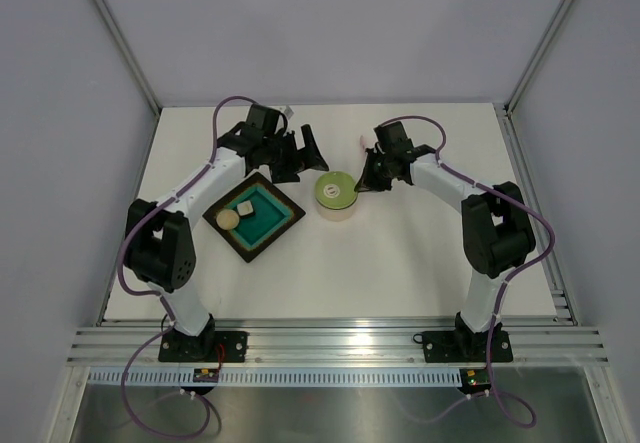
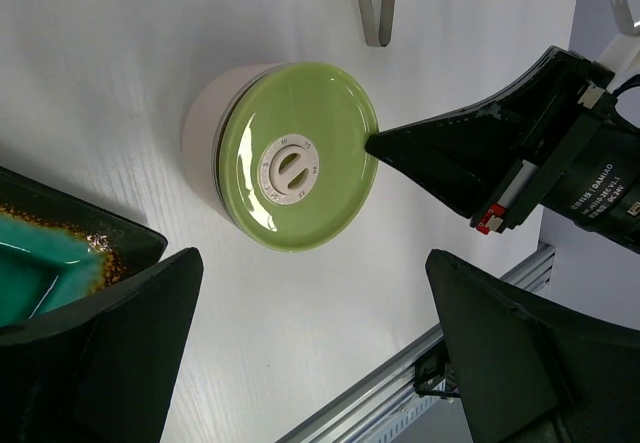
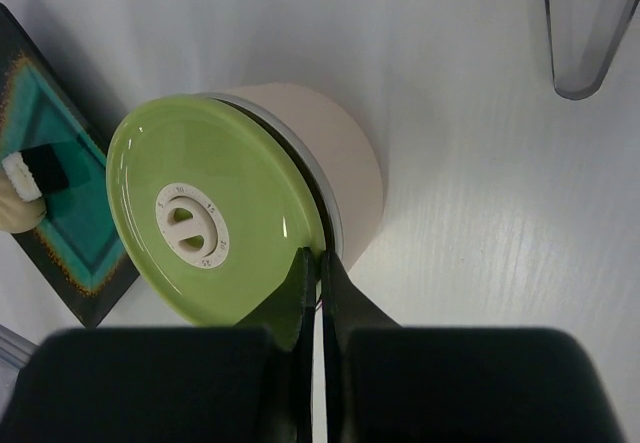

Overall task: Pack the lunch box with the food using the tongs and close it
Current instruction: Close the box lid on the packing box.

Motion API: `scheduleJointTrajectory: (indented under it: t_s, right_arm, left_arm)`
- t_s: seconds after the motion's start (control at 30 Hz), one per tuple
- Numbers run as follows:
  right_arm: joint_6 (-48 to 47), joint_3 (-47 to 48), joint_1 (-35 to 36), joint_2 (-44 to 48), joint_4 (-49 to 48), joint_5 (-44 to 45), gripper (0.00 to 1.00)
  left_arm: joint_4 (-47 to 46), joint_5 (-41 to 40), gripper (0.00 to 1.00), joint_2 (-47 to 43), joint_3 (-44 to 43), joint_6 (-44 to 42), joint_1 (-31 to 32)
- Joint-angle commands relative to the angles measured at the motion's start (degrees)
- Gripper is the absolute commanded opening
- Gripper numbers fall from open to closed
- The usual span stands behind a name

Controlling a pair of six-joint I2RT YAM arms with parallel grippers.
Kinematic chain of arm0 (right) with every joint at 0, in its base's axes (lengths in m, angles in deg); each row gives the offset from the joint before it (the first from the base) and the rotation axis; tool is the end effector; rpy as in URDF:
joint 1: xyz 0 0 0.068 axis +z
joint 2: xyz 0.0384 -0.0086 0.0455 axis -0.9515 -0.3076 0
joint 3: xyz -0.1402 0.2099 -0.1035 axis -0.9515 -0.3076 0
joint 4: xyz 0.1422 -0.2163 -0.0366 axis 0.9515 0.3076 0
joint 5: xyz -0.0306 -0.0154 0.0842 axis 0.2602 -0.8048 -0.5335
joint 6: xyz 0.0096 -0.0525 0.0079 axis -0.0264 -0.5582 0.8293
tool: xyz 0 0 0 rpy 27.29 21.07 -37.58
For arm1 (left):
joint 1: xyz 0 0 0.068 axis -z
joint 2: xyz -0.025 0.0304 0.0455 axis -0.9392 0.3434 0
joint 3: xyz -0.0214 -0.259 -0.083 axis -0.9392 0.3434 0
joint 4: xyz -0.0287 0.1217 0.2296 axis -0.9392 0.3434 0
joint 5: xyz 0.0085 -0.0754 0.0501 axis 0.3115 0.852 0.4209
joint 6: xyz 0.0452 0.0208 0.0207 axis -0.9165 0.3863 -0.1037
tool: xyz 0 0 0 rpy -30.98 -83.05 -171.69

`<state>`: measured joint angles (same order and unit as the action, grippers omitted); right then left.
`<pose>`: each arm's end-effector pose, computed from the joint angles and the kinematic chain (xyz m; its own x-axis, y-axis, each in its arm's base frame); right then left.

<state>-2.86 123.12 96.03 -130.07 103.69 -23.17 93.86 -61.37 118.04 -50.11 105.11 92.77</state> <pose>0.3682 0.1714 0.2126 -0.8859 0.1383 -0.4428 -0.0811 0.8937 0.4414 0.3538 -0.1637 0.2851 -0.8958 -0.2214 -0.3855 0.0784 0.7748 -0.6273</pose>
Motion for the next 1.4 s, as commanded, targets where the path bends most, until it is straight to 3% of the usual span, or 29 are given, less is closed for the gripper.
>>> scheduleJointTrajectory:
  t_s: [0.0, 0.23, 0.4, 0.5, 0.63, 0.77, 1.13, 1.27, 1.3, 1.33, 1.37]
  right_arm:
    - [-0.32, -0.78, 0.31, 1.88, -0.19, 1.88, 0.00]
    - [-0.31, -1.93, 0.31, 2.59, -0.46, 2.15, 0.00]
    - [-0.23, -1.84, 0.31, 2.41, -0.54, 1.45, 0.00]
    - [-0.58, -1.66, 0.31, 2.32, -0.37, 0.48, 0.01]
    - [-0.49, -2.01, 0.31, 3.02, -0.63, 0.39, 0.12]
    - [-0.14, -2.89, 0.23, 4.52, -2.47, -1.10, 0.30]
    - [-0.31, -2.28, 0.49, 9.35, -2.39, -0.75, 0.52]
    - [-0.66, -0.88, 1.19, 10.76, -1.69, 0.30, 0.46]
    - [-0.75, -0.35, 1.37, 10.67, -1.69, 0.30, 0.40]
    - [-0.75, 0.87, 1.72, 10.41, -1.34, 0.47, 0.23]
    - [-1.10, 1.67, 2.42, 9.54, -0.99, 0.65, 0.15]
  left_arm:
    - [-1.65, 1.58, 0.99, 0.65, -2.47, 0.45, 0.70]
    - [-3.76, 3.60, 0.99, 1.87, -2.56, 1.50, 1.84]
    - [-5.69, 5.18, 0.85, 3.37, -2.39, 1.76, 2.90]
    - [-6.48, 5.97, 0.82, 3.99, -1.95, 1.94, 3.08]
    - [-7.01, 6.32, 0.83, 4.25, -1.68, 2.03, 2.99]
    - [-9.28, 5.89, 0.85, 4.60, -0.99, 2.73, 3.08]
    - [-11.66, 5.19, 0.85, 5.23, -0.98, 3.44, 3.08]
    - [-15.71, 1.76, 0.85, 1.10, 2.44, 4.13, 3.34]
    - [-15.45, 1.32, 0.84, 1.00, 2.27, 4.31, 3.34]
    - [-14.75, 1.05, 0.84, 1.17, 2.01, 4.23, 3.25]
    - [-14.48, 1.05, 0.81, 1.70, 1.66, 4.14, 3.25]
